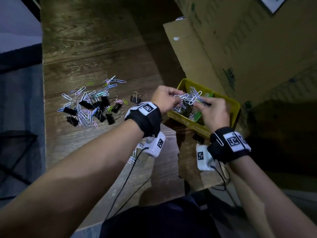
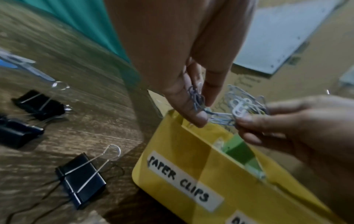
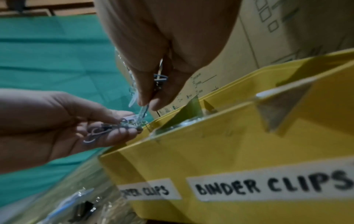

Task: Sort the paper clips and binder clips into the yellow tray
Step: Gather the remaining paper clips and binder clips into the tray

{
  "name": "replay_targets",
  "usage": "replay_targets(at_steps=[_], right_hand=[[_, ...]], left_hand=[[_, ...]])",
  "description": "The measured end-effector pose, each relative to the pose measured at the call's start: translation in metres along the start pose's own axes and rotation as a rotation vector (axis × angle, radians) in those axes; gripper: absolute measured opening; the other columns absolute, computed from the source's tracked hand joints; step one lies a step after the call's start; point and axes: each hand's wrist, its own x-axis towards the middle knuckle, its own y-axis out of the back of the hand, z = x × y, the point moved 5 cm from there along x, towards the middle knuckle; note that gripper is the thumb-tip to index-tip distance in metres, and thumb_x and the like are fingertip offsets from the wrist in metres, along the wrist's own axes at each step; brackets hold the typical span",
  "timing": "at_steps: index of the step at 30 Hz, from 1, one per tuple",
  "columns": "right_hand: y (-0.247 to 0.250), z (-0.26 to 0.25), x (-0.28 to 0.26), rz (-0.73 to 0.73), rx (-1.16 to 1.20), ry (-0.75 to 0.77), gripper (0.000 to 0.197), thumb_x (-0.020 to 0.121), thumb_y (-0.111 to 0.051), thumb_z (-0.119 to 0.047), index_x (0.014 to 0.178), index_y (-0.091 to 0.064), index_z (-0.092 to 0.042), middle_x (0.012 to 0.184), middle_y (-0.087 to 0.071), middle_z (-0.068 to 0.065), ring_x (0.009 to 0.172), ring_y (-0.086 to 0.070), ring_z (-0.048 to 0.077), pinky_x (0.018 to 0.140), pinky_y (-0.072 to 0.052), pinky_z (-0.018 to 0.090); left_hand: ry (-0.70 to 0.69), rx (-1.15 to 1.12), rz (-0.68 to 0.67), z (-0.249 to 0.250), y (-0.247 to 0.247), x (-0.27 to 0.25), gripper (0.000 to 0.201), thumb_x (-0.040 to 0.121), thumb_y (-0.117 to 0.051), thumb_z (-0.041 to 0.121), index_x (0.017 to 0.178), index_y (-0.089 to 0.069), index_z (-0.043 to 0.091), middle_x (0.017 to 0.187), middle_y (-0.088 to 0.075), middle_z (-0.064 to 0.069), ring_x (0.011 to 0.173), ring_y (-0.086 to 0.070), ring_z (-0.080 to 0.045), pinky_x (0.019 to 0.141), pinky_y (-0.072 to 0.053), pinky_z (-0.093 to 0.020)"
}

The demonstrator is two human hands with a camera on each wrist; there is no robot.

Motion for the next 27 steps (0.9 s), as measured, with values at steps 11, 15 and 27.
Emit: replay_targets(at_steps=[11,15,27], right_hand=[[-0.039,-0.012,0.028,-0.310,-0.301,0.112,0.044,0.087,-0.066,-0.021,0.130,-0.056,-0.017,0.123,-0.064,0.006,0.113,-0.060,0.020,0.099,-0.047,0.034],[-0.033,-0.037,0.001,-0.287,-0.228,0.378,0.029,0.088,-0.065,-0.020,0.117,-0.067,-0.017,0.117,-0.065,0.006,0.107,-0.060,0.018,0.100,-0.038,0.024],[-0.147,0.000,-0.113,-1.003,-0.687,0.441,0.075,0.088,-0.064,-0.035,0.147,-0.025,-0.010,0.149,-0.031,0.013,0.132,-0.038,0.029,0.105,-0.036,0.036]], left_hand=[[-0.179,0.484,-0.098,0.017,0.009,-0.004,0.024,0.092,-0.051,0.012,0.107,-0.068,0.019,0.101,-0.071,-0.004,0.082,-0.065,-0.015,0.075,-0.049,-0.025],[-0.175,0.345,0.000,-0.009,0.071,-0.026,0.038,0.086,-0.045,-0.009,0.080,-0.066,0.022,0.072,-0.068,0.005,0.061,-0.064,-0.001,0.062,-0.051,-0.025],[-0.305,1.210,-0.295,-0.181,0.121,-0.121,0.068,0.081,-0.039,0.002,0.146,-0.021,0.016,0.154,-0.012,-0.007,0.142,-0.002,-0.021,0.117,-0.008,-0.046]])
